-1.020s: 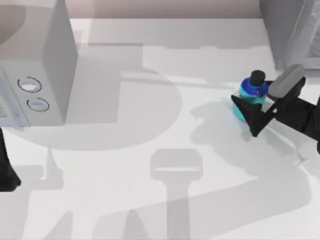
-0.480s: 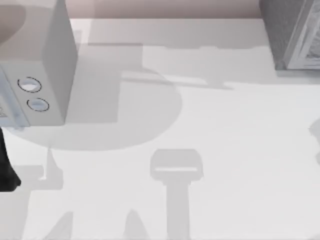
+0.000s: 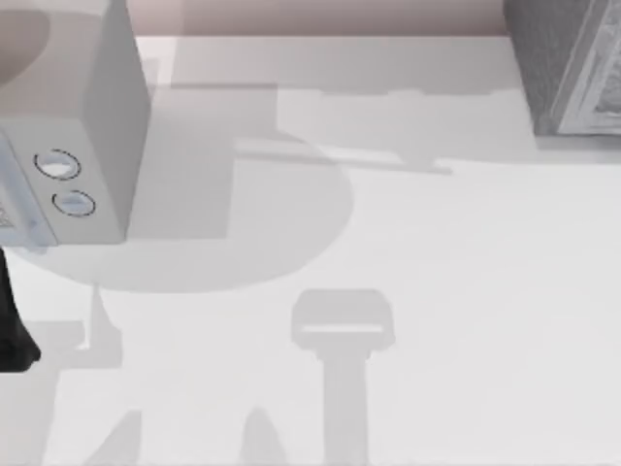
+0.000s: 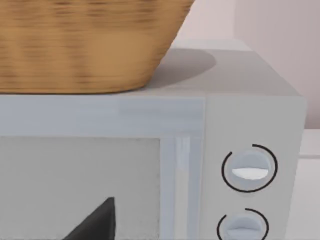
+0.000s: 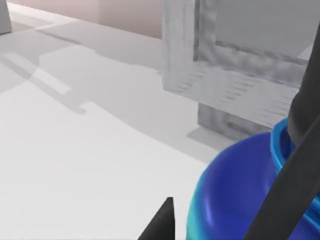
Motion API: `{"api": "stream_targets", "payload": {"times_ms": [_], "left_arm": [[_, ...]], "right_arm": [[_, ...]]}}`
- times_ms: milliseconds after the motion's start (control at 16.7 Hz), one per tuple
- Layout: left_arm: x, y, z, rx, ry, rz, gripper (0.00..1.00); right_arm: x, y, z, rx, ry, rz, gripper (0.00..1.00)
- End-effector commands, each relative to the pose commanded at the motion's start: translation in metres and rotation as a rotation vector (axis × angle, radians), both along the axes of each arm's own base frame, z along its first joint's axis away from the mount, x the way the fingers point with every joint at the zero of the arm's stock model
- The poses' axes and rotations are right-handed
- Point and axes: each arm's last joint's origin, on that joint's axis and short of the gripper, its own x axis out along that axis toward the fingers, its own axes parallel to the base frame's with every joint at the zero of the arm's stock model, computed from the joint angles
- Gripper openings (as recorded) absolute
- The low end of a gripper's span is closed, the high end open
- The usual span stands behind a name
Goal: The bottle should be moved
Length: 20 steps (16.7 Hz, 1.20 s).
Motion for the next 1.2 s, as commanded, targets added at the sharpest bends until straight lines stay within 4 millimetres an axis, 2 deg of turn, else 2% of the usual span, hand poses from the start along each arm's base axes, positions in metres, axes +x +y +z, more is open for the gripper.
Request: {"api": "stream_targets", "payload": {"times_ms": [180, 660, 960, 1200], "left_arm": [[0.000, 0.000, 0.000, 0.000, 0.000, 0.000, 1.00], [0.000, 0.000, 0.000, 0.000, 0.000, 0.000, 1.00], [0.000, 0.000, 0.000, 0.000, 0.000, 0.000, 1.00], [0.000, 0.000, 0.000, 0.000, 0.000, 0.000, 1.00]], "right_arm": [[0.007, 0.005, -0.007, 0.008, 0.019, 0.001, 0.00], [0.036, 0.033, -0.030, -0.011, -0.016, -0.002, 0.00], [0.038, 0.037, -0.034, -0.004, -0.006, -0.002, 0.00], [0.038, 0.037, -0.034, -0.004, -0.006, -0.002, 0.30]]}}
